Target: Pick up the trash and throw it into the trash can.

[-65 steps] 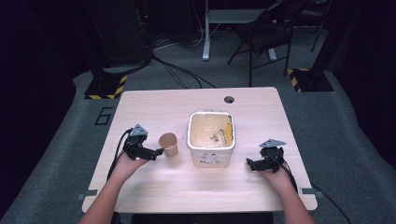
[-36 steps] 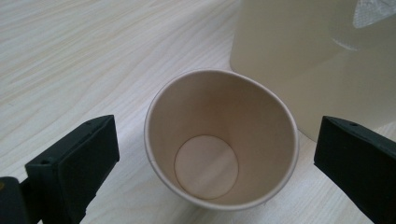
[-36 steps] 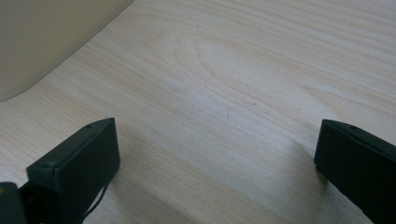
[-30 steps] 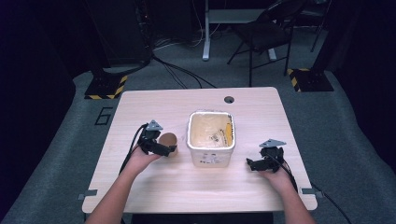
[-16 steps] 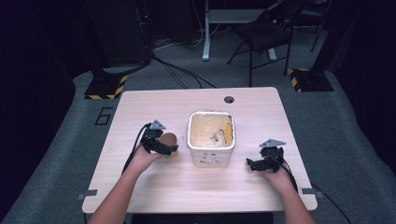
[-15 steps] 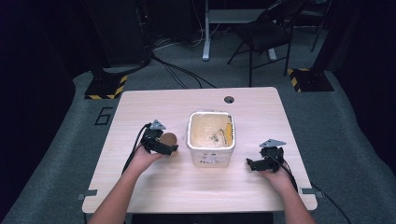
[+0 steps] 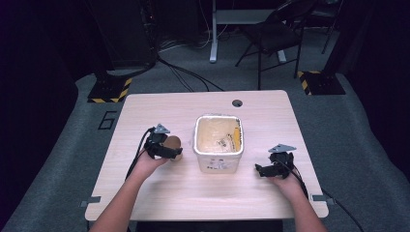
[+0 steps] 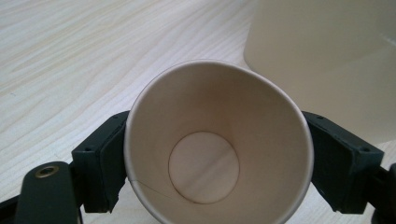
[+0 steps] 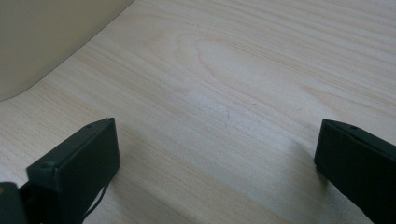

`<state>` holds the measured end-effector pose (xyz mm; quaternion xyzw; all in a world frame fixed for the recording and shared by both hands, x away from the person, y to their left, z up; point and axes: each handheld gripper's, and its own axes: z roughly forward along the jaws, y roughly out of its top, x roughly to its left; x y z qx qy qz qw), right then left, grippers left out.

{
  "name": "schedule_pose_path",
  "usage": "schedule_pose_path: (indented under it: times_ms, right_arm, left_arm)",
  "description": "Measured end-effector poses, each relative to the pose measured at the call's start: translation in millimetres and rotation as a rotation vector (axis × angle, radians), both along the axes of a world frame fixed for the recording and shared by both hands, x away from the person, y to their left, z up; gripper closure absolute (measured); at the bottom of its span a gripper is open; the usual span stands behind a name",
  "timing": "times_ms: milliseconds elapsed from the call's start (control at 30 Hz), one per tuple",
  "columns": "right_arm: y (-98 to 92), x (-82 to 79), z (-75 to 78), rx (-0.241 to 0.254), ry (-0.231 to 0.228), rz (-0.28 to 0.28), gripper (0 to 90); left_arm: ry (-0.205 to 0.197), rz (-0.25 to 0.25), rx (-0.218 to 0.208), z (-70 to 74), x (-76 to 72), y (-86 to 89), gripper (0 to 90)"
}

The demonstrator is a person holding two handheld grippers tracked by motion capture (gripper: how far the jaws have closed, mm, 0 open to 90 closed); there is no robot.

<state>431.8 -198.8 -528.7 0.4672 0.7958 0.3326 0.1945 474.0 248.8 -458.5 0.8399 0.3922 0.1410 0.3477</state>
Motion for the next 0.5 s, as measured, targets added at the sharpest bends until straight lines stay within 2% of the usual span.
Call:
schedule_pose_path:
  times_ms: [100, 133, 167, 367, 500]
  right_arm:
    - [0.0, 0.0, 0.0, -0.001, 0.000, 0.000, 0.0]
    - [-0.1, 0.0, 0.0, -0.001, 0.000, 0.000, 0.0]
    - [0.0, 0.0, -0.1, 0.000, 0.000, 0.000, 0.0]
    - [0.0, 0.0, 0.0, 0.000, 0.000, 0.001, 0.0]
    - [-0.1, 0.0, 0.0, -0.001, -0.001, 0.000, 0.0]
  left_arm:
    - [0.007, -0.002, -0.007, 2.7, -0.8, 2.0, 16.8]
    - [0.010, -0.007, 0.004, 3.9, -0.9, 2.3, 16.8]
    - [0.005, -0.012, 0.014, 5.7, -1.3, 2.2, 16.9]
    - [-0.014, -0.021, 0.008, 16.7, -4.5, 0.2, 17.0]
    - [-0.012, -0.028, 0.011, 23.2, -6.0, -0.1, 17.2]
